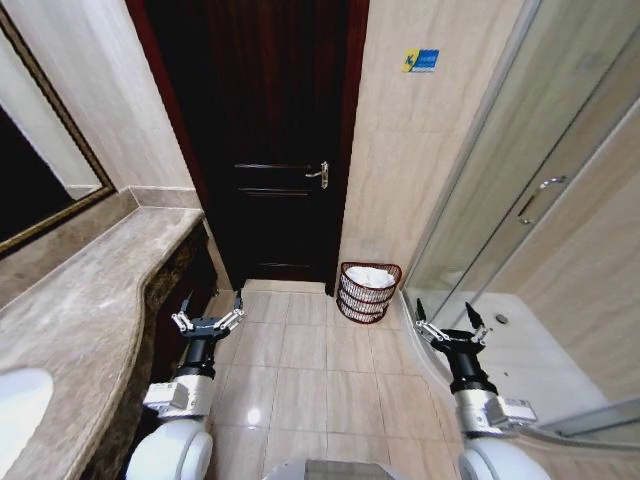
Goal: Discard the used towel into the hamper.
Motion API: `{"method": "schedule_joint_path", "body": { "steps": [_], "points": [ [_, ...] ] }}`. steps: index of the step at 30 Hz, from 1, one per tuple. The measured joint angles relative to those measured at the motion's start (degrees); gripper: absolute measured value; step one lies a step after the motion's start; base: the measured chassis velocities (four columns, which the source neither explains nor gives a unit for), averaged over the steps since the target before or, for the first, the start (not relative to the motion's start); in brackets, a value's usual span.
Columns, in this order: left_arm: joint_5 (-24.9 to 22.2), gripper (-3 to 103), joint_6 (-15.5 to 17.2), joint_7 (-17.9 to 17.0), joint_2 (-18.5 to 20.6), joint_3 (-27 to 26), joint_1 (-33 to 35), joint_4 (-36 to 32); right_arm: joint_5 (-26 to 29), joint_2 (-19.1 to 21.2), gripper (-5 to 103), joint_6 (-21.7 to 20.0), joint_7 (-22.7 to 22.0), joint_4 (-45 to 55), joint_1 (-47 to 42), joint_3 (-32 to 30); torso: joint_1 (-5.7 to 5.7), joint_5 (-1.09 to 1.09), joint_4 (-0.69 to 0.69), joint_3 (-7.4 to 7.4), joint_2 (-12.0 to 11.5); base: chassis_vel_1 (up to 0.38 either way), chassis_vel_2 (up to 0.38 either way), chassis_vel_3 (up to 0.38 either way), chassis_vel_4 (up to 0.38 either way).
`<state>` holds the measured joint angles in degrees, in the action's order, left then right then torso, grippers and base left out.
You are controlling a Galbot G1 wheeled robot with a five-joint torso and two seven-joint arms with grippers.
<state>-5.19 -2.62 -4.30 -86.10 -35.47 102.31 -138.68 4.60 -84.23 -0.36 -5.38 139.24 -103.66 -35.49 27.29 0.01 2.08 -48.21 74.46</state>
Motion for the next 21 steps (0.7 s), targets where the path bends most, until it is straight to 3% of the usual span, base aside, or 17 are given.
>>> {"method": "schedule_joint_path", "body": {
  "steps": [21],
  "points": [
    [0.0,100,0.0,0.0,0.0,0.0,0.0,0.0,0.0,0.0,100,0.0,0.0,0.0,0.0,0.0,0.02,-0.01,0.01,-0.01,0.0,0.118,-0.118,-0.118,0.118]
  ]
}}
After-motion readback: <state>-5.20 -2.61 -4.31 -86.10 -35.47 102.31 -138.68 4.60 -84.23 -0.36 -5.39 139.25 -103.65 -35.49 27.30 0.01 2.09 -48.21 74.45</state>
